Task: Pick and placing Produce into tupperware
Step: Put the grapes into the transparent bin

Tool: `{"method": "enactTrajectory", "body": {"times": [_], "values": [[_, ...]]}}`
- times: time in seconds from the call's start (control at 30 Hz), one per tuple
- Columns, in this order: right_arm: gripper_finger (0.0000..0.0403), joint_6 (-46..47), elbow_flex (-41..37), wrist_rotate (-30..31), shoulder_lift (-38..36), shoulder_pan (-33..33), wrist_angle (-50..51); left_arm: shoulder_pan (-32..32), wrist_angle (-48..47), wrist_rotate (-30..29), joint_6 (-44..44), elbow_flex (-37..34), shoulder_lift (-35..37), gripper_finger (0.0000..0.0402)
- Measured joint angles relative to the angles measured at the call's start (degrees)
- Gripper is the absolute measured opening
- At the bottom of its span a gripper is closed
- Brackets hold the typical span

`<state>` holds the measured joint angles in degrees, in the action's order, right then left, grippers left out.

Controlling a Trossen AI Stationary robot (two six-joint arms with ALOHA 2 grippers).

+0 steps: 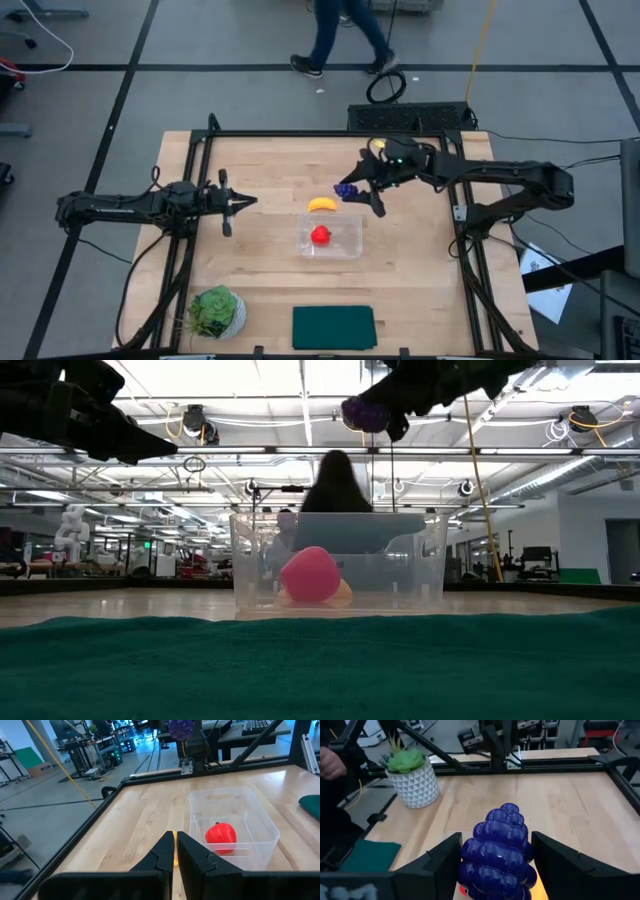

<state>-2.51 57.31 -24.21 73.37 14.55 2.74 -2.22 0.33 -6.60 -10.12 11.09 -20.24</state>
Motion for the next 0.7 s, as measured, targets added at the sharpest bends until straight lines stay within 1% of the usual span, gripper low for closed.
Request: {"method": "enactTrajectory", "body": {"times": [0.23, 0.37, 0.6, 0.7], "values": [[0.0217, 0.02, -7.7, -0.03, -5.68, 0.07, -6.76, 0.0, -0.04, -0.1, -0.08, 0.0, 0.01, 0.0026], [0.0217, 1.69, -12.38, -0.23, -9.52, 0.08, -12.27, 0.0, -0.04, -0.1, -0.02, 0.0, 0.01, 0.0026], [0.0217, 4.45, -20.19, -4.52, -14.66, 0.06, -20.86, 0.0, 0.01, -0.08, -0.05, 0.0, 0.01, 0.0026], [0.0217, 4.4, -22.3, -4.36, -15.94, 0.06, -21.79, 0.0, 0.08, -0.1, -0.01, 0.0, -0.01, 0.0026]]}}
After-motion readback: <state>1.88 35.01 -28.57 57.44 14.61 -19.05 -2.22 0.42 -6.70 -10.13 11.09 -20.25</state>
